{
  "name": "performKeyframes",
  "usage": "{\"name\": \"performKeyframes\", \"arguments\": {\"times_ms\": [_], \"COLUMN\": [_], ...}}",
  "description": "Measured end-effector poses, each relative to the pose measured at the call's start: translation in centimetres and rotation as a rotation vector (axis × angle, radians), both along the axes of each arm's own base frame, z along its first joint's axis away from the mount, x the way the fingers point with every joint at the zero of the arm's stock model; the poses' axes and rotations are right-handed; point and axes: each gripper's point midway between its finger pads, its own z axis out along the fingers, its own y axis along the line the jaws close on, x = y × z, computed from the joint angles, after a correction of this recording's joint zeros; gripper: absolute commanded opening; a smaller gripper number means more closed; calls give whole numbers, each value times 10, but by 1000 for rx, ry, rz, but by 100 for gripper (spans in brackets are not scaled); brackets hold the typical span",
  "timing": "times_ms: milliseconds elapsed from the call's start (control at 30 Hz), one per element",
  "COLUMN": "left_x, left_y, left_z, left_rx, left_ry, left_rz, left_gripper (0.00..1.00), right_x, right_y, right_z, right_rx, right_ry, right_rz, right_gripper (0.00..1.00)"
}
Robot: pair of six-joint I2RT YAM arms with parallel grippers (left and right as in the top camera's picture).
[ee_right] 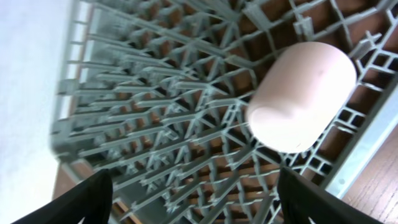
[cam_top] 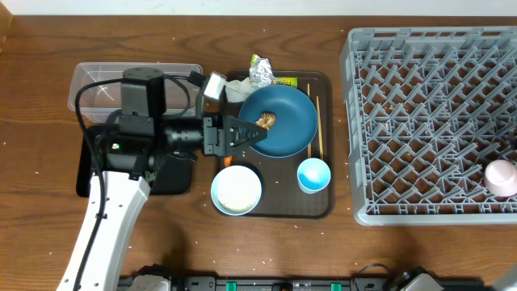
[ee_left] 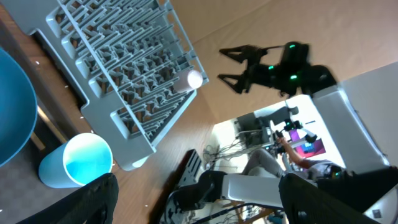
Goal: Sort waste into correct bins and load items into the dishwasher rack
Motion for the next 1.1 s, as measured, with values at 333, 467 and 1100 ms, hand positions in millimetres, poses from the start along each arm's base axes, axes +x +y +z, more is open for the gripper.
{"name": "performKeyframes", "arguments": {"times_ms": [333, 467, 1100], "left_x": [-6, -5, -11], "left_y": [-17, -20, -11], "left_z": [-42, -50, -69], "left_rx": [216, 271, 363], "left_ry": [26, 11, 47], "left_rz": [50, 64, 81], "left_gripper": [84, 84, 84], "right_x": [-3, 3, -33], "right_y": [19, 14, -52], "right_z": [9, -15, -89], "right_rx": [-90, -128, -128], "right_ry": [36, 97, 369], "right_rz": [96, 76, -244], "right_gripper": [50, 32, 21]}}
